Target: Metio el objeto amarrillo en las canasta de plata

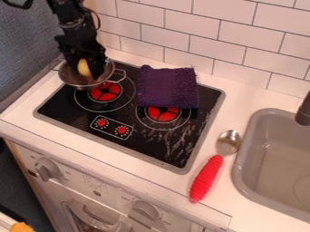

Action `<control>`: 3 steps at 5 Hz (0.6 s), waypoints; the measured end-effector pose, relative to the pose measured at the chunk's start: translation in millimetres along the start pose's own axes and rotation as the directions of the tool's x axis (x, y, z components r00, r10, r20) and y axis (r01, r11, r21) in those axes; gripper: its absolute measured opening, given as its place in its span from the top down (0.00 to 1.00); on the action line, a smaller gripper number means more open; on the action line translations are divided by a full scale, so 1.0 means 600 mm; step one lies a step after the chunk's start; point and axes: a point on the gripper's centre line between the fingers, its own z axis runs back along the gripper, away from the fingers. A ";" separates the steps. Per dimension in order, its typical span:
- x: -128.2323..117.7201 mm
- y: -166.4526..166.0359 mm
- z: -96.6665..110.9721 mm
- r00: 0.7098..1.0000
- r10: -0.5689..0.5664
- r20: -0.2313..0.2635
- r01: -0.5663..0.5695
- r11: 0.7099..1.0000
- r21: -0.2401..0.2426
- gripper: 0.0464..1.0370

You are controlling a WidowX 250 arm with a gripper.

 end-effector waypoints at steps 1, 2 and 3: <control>-0.013 0.004 -0.017 0.999 0.016 -0.029 -0.017 1.000 -0.018 0.31; -0.017 0.001 -0.017 0.999 0.013 -0.042 -0.014 0.999 -0.034 0.04; -0.021 0.001 -0.017 0.998 0.014 -0.059 -0.015 0.999 -0.030 0.03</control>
